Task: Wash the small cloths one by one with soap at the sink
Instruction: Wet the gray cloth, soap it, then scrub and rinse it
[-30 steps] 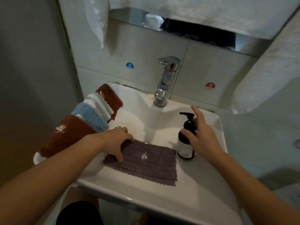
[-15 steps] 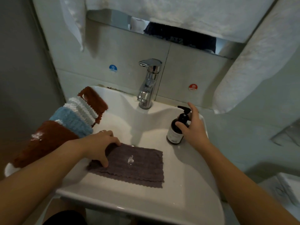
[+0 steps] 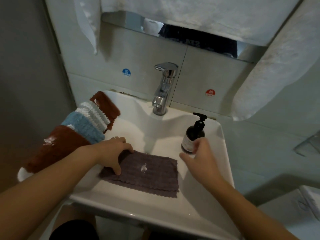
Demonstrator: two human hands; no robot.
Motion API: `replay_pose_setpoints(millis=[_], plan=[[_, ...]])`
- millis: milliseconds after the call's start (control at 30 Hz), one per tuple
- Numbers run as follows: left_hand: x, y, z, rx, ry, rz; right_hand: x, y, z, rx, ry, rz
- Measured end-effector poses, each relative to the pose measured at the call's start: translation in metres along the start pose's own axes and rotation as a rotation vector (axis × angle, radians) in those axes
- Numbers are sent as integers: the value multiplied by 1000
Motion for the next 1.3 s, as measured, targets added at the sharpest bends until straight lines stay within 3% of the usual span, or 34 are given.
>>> replay_pose_setpoints(millis=[133, 267, 433, 533, 633, 733, 833, 933, 1067, 1167, 1300], plan=[[-1, 0, 2, -88, -42, -42, -4, 50, -5, -402, -57, 405], [-3, 2, 7, -3, -94, -80, 0, 72, -12, -687, -85, 491], [-3, 11, 4, -95, -125, 31, -5, 87, -12, -736, -142, 559], [-5, 13, 0, -98, -137, 78, -3, 85, -9, -583, -98, 593], [-6, 13, -4, -111, -99, 102, -1, 77, -6, -226, 5, 562], [-7, 4, -8, -323, -77, 56, -1, 76, -1, 171, 154, 567], [-5, -16, -27, -753, -73, -76, 6, 83, 5, 378, 278, 497], [4, -27, -45, -1109, -187, -236, 17, 84, 28, 429, 210, 332], [11, -33, -52, -1286, -321, -529, 28, 81, 57, 461, 69, 139], [5, -51, -57, -1230, -299, -798, 26, 81, 64, 455, 26, -2], [0, -54, -56, -1171, -314, -907, 17, 79, 88, 609, -107, -42]])
Point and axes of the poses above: each hand's wrist, its own x-axis towards the middle knuckle, its own y-axis out of the palm, z = x × y, the point moved 6 cm from there along x, towards the middle knuckle, and after that the axes turned 2 degrees about x, right-handed, at the moved point
